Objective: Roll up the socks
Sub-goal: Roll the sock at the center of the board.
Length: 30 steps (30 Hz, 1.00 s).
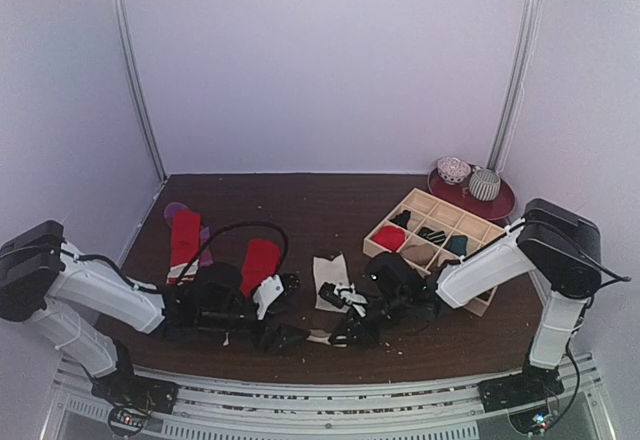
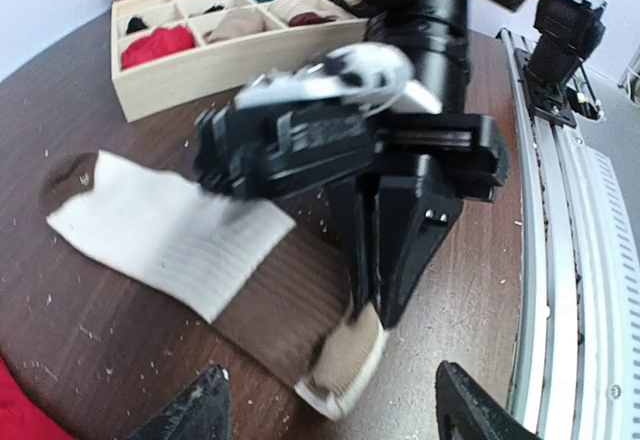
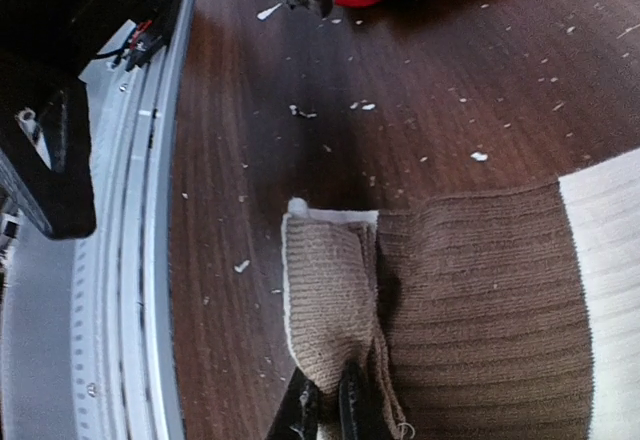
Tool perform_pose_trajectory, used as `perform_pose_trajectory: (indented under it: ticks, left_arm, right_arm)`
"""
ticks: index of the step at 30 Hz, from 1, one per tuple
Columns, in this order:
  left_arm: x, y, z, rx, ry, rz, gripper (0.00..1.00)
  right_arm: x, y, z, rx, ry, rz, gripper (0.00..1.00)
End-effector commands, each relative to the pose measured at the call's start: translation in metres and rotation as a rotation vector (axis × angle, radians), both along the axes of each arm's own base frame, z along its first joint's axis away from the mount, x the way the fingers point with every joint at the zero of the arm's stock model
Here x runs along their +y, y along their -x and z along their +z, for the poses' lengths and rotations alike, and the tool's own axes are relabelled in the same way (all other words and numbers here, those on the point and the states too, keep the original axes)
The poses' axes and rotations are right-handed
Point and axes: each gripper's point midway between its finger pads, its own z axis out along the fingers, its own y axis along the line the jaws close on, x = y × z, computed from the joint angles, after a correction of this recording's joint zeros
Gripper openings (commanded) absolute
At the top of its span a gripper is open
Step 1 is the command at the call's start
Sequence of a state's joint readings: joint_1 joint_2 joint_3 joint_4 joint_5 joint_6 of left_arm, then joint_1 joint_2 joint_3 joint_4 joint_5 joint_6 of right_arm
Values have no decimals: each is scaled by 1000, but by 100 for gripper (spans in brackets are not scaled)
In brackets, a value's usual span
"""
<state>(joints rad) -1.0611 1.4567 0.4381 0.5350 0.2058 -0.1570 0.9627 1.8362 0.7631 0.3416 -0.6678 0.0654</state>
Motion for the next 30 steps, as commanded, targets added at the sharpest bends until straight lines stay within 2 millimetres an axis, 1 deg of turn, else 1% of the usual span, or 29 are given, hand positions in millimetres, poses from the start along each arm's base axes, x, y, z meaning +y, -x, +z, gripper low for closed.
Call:
perform_pose_trajectory:
  ticks: [1,4,6,8,14,19,21,23,24,25,30]
  left_arm:
    - [-10,4,6,-140,45,-107,69]
    - [-19,10,-7,-126,46,-165,67]
    - [-24,15,-16,-107,51,-200,66]
    - [-29,18,-20,-87,62,-230,65]
    - [-38,25,-20,-69,95,-264,65]
    - [-41,30,-14,-84,109,-276,64]
    - [-43,31,-17,-77,105,-285,60]
    - [-48,32,-23,-64,98,-300,50]
    - [-50,33,-28,-54,90,-306,48]
    - [-51,34,-33,-44,84,-309,47]
    - [-53,32,-43,-30,72,-295,48]
  right_arm:
    - [-42,51,-53,458,221,-53,0]
    - [-48,44,-51,563,219,-125,0]
    - [-52,41,-50,596,222,-140,1]
    - [-55,40,-50,610,234,-141,1]
    - [-59,35,-56,626,268,-155,1]
    - [-61,34,-58,636,279,-161,1]
    - [-61,33,-58,636,278,-164,1]
    - [-61,32,-58,639,277,-168,1]
    - [-61,32,-57,641,275,-171,1]
    - [-61,31,-57,642,273,-171,1]
    - [-60,31,-56,644,270,-172,1]
